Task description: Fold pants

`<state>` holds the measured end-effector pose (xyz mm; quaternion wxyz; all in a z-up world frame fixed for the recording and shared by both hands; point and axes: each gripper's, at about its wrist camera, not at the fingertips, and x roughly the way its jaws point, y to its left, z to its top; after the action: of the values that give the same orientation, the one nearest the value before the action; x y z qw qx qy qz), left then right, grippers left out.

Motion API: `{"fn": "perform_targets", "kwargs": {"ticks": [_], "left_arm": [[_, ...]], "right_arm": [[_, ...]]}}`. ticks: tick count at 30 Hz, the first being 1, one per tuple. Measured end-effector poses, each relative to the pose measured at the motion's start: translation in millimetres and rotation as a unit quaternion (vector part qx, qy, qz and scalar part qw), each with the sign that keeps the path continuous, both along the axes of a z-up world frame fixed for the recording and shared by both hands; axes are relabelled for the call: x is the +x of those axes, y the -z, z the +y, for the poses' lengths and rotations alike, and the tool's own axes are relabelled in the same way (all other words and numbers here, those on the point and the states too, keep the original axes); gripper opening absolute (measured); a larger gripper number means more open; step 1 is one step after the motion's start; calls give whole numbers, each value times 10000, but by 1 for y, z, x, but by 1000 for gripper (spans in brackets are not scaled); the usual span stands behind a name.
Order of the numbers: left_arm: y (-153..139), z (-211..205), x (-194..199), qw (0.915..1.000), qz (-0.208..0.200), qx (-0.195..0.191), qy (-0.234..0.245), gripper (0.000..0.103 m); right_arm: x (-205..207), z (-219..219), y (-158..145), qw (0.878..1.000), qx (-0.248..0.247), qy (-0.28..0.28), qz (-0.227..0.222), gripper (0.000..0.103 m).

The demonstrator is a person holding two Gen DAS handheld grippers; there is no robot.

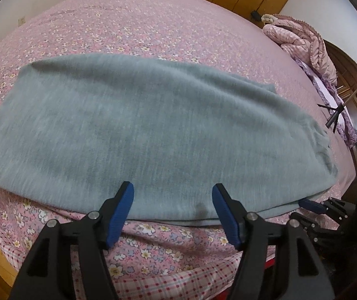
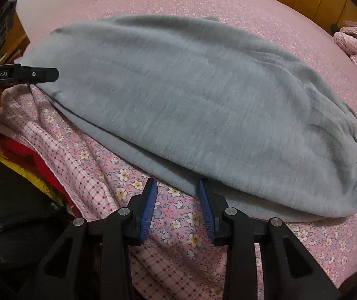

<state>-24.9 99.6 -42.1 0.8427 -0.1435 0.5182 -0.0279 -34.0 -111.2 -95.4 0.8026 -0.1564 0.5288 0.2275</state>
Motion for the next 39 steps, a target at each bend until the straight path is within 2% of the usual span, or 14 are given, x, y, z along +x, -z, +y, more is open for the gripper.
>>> {"fn": "perform_targets", "kwargs": {"ticks": [6, 11, 17, 30, 39], "left_arm": [[0, 5, -5, 10000, -4, -81, -50, 68], [1, 6, -6, 10000, -1, -40, -30, 68], [1, 6, -8, 10000, -22, -66, -33, 68], [-1, 6, -8, 10000, 13, -25, -28, 68], [-2, 8, -6, 9999, -18, -94, -33, 68]], "right_arm": [[-5, 2, -2, 9994, 233, -244, -61, 35], [-7, 8, -4, 9990, 242, -365, -108, 35], [0, 19, -14, 9979, 96, -503, -392, 35], [-4, 23, -22, 9944, -482, -407, -848, 35], [9, 23, -8, 9957, -561, -335, -651, 35]]}}
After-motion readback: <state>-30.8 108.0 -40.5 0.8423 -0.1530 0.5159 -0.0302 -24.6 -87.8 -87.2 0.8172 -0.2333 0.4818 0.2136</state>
